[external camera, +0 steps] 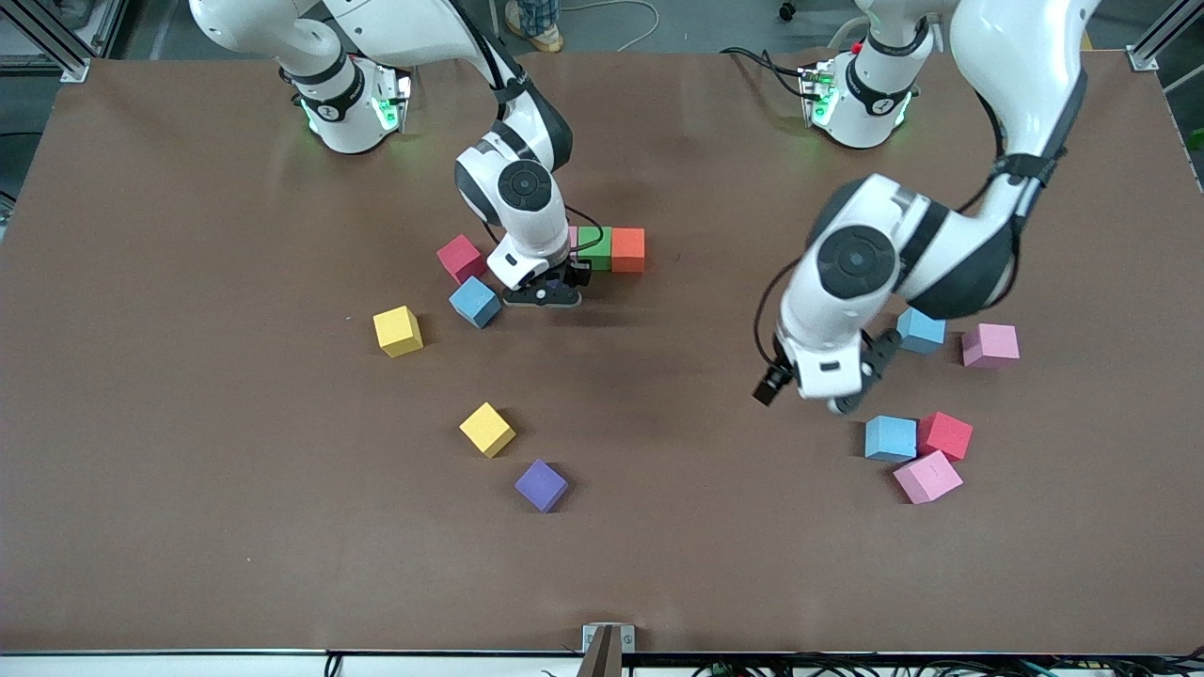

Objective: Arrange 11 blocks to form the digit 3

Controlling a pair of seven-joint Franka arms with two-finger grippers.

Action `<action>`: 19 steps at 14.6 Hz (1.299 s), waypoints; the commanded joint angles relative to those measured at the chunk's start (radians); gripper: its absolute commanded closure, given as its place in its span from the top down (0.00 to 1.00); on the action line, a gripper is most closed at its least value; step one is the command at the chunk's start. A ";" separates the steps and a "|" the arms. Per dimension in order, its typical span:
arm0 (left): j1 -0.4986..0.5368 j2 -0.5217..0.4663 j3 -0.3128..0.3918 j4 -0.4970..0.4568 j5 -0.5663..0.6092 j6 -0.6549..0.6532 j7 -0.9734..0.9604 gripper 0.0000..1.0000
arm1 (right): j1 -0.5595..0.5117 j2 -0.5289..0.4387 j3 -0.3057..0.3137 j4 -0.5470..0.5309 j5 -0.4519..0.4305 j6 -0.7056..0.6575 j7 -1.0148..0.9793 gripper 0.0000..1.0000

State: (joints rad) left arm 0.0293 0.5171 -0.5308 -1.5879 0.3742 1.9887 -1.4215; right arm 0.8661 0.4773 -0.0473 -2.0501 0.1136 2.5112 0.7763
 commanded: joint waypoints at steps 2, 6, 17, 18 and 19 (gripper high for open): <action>-0.009 0.086 0.046 0.124 0.022 -0.048 0.318 1.00 | 0.004 0.003 0.000 -0.031 0.003 0.000 -0.005 0.08; -0.015 0.132 0.120 0.195 0.026 -0.048 0.563 1.00 | 0.004 0.003 0.000 -0.030 0.003 0.000 -0.008 0.16; 0.072 0.156 0.166 0.241 -0.064 -0.065 0.897 1.00 | -0.006 -0.002 -0.002 -0.001 0.003 -0.015 -0.029 1.00; 0.075 0.155 0.170 0.241 -0.064 -0.065 0.917 1.00 | -0.006 -0.005 -0.002 0.002 0.003 -0.015 -0.028 1.00; 0.083 0.156 0.172 0.240 -0.063 -0.065 0.932 1.00 | -0.006 -0.008 -0.002 0.004 0.003 -0.017 -0.026 1.00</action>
State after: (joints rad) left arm 0.1094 0.6633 -0.3611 -1.3751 0.3234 1.9489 -0.5323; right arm 0.8658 0.4825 -0.0511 -2.0470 0.1135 2.5000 0.7621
